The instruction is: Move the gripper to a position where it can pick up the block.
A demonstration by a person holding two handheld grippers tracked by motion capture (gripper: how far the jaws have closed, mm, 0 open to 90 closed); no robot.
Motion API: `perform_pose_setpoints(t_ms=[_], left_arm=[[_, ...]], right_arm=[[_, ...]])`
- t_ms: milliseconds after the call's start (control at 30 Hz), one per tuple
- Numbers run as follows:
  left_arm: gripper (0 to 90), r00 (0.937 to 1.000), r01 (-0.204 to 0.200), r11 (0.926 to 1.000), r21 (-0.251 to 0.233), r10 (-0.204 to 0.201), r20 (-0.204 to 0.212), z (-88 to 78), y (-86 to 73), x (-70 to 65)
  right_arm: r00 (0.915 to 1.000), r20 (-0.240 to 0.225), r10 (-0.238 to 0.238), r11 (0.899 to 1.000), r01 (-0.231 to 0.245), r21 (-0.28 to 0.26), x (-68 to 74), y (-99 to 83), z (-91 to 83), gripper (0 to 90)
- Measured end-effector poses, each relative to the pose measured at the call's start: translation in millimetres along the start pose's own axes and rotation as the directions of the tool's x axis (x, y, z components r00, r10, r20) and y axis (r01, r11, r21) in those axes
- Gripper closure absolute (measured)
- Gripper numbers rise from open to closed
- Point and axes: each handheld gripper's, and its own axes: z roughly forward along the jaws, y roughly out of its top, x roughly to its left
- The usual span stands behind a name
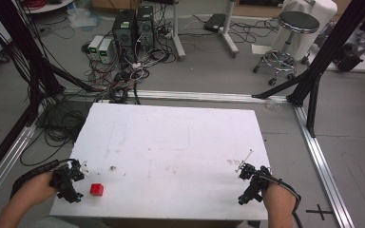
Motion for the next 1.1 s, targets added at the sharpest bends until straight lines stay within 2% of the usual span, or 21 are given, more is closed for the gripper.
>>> perform_pose_setpoints(t_ms=[167,333,433,500,633,667,700,833,967,1100], left_arm=[[23.1,0.9989,-0.046,0.9989,-0.003,0.046,0.001,-3.3,3.4,-0.1],[23.1,0.9941,-0.108,0.9942,0.002,0.108,0.012,-7.2,7.6,1.7],[23.2,0.9865,-0.163,0.9866,-0.008,0.163,0.015,-8.8,8.7,3.9],[23.1,0.9822,-0.186,0.9824,-0.011,0.187,0.022,-9.9,9.6,5.1],[23.1,0.9765,-0.213,0.9770,-0.016,0.213,0.032,-10.9,11.4,6.1],[23.1,0.9721,-0.232,0.9727,-0.008,0.232,0.036,-11.4,12.1,6.8],[23.2,0.9705,-0.237,0.9714,-0.010,0.238,0.041,-11.4,12.4,6.9],[23.2,0.9645,-0.261,0.9651,-0.017,0.262,0.037,-11.5,13.8,6.6],[23.1,0.9559,-0.289,0.9571,-0.021,0.290,0.049,-10.4,16.1,6.6],[23.1,0.9439,-0.323,0.9460,-0.023,0.324,0.062,-10.0,20.1,5.7]], right_arm=[[1.0000,-0.002,-0.005,1.000,0.005,0.000,0.6,1.0,0.3,0.9],[1.0000,-0.003,-0.008,1.000,0.008,-0.003,0.9,1.6,0.0,0.9],[1.0000,-0.007,-0.006,1.000,0.006,-0.005,1.5,1.5,-0.4,0.9],[0.9999,-0.006,-0.009,1.000,0.009,-0.007,1.9,1.5,-0.6,0.9],[0.9999,-0.009,-0.011,1.000,0.011,-0.009,3.3,1.3,-0.4,0.9],[0.9999,-0.008,-0.012,1.000,0.012,-0.007,3.3,1.1,-0.5,0.9],[0.9999,-0.009,-0.013,1.000,0.013,-0.007,3.1,0.9,-0.5,0.9],[0.9999,-0.010,-0.011,1.000,0.011,-0.010,3.6,0.8,-1.1,0.9],[0.9998,-0.011,-0.017,1.000,0.017,-0.012,3.9,1.5,-0.2,0.9],[0.9997,-0.014,-0.022,1.000,0.022,-0.016,3.6,1.0,-1.4,0.9]])
